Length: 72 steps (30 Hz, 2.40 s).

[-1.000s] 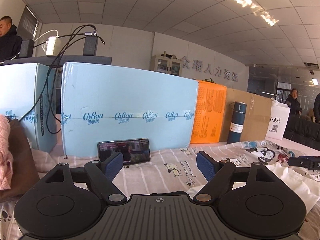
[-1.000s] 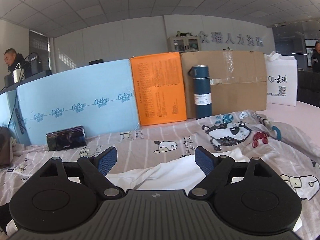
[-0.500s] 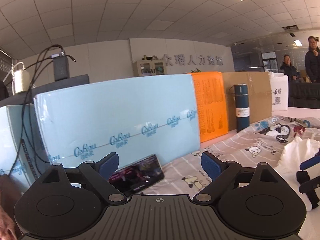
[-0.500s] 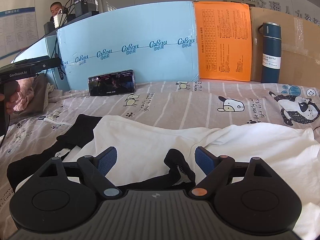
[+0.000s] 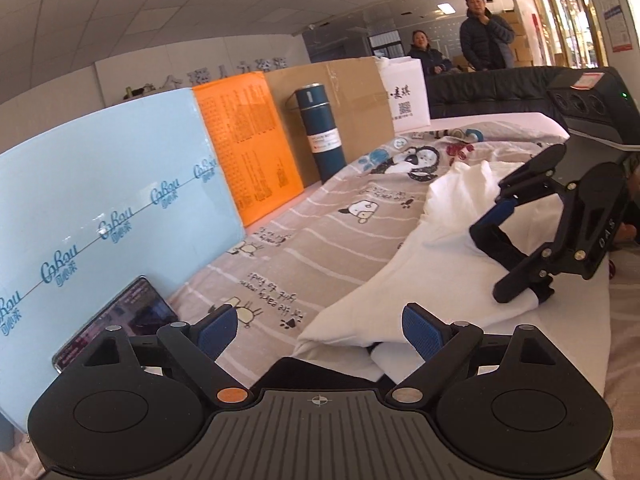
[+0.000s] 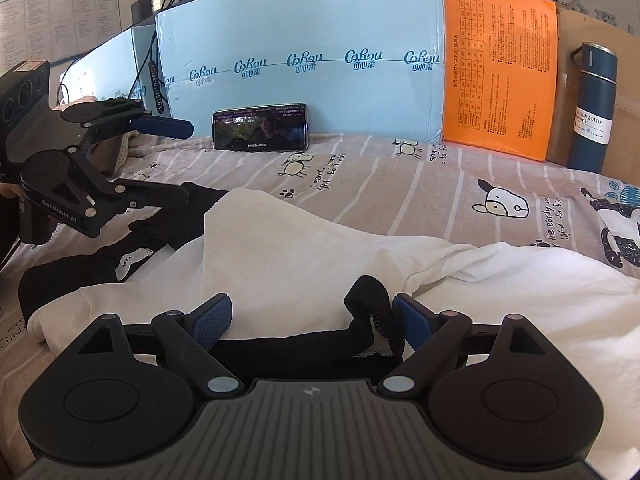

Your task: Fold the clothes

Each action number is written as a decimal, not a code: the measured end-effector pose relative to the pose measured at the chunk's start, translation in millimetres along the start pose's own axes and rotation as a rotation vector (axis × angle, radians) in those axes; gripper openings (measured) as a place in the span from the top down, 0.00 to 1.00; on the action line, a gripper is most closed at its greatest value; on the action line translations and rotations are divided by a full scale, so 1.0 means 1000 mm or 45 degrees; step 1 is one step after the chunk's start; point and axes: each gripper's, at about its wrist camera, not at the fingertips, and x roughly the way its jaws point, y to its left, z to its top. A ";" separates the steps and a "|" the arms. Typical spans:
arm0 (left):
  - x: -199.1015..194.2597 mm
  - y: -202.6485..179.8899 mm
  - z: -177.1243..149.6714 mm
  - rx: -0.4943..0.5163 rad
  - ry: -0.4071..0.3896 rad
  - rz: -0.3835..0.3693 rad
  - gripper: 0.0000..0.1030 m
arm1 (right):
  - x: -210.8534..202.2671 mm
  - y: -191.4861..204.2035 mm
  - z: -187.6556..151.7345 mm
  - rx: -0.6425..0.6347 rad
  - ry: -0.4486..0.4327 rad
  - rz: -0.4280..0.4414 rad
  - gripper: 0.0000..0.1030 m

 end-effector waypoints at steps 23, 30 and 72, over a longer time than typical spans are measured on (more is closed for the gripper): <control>0.035 -0.041 -0.003 0.180 0.107 -0.261 0.12 | -0.005 -0.006 -0.003 -0.006 0.027 -0.042 0.15; 0.042 -0.050 0.003 0.285 0.094 -0.246 0.13 | -0.002 -0.003 -0.002 -0.014 0.053 -0.055 0.15; 0.050 -0.017 -0.003 0.131 -0.133 -0.174 0.95 | -0.001 0.024 0.012 -0.053 0.147 0.009 0.15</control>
